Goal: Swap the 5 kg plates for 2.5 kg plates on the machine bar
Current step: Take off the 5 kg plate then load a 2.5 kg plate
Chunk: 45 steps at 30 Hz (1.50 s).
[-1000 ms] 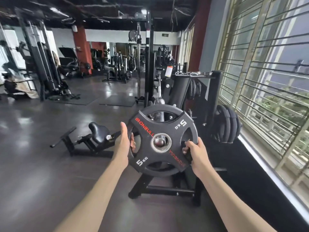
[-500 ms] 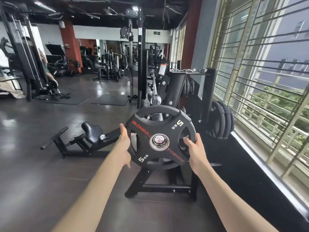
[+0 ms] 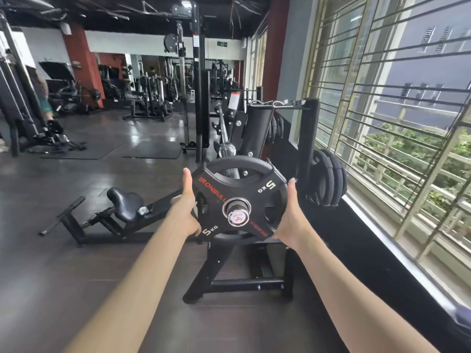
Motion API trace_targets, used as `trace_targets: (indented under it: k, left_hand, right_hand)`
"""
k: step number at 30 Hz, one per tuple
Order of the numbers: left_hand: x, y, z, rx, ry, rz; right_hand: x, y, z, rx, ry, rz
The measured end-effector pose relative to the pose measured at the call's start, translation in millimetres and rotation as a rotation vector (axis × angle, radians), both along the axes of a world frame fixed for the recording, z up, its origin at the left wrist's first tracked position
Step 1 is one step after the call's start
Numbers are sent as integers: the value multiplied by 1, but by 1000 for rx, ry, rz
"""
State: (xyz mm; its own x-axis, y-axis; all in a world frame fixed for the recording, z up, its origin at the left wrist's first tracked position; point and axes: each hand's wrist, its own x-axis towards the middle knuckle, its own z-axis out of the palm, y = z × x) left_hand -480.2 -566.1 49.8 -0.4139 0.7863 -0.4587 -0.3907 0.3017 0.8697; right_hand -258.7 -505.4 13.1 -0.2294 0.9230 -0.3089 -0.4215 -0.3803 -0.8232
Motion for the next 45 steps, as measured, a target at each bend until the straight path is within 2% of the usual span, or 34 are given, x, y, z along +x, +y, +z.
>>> trace_targets:
  k: [3,8,10,15,19,22,34,41,43,45]
  left_hand:
    - [3,4,11,52,58,8]
    - [-18,56,-3,84,17,-38]
    - [-11,58,13,112,0,-46]
    - [-13,104,19,152,60,102]
    - [-20,149,21,211,79,183]
    - [-27,183,23,236,68,182]
    - [-55,295,12,197,32,273]
    - [-69,302,9,147,37,231]
    - [-69,298,14,185,96,240]
    - [-72,300,16,182,259,259]
  right_hand:
    - [-5,15,8,8,-79,1]
    - [-8,48,8,143,-9,84]
    - [-15,68,4,153,18,82]
    - [-34,125,-1,72,63,10]
    - [-49,175,-8,52,51,43]
    - [-57,209,-9,63,50,32]
    - [-96,322,5,79,-58,-79]
    - [-96,323,13,102,-102,-49]
    - [-90,338,3,82,-142,-54]
    - [-85,354,-6,79,-137,-57]
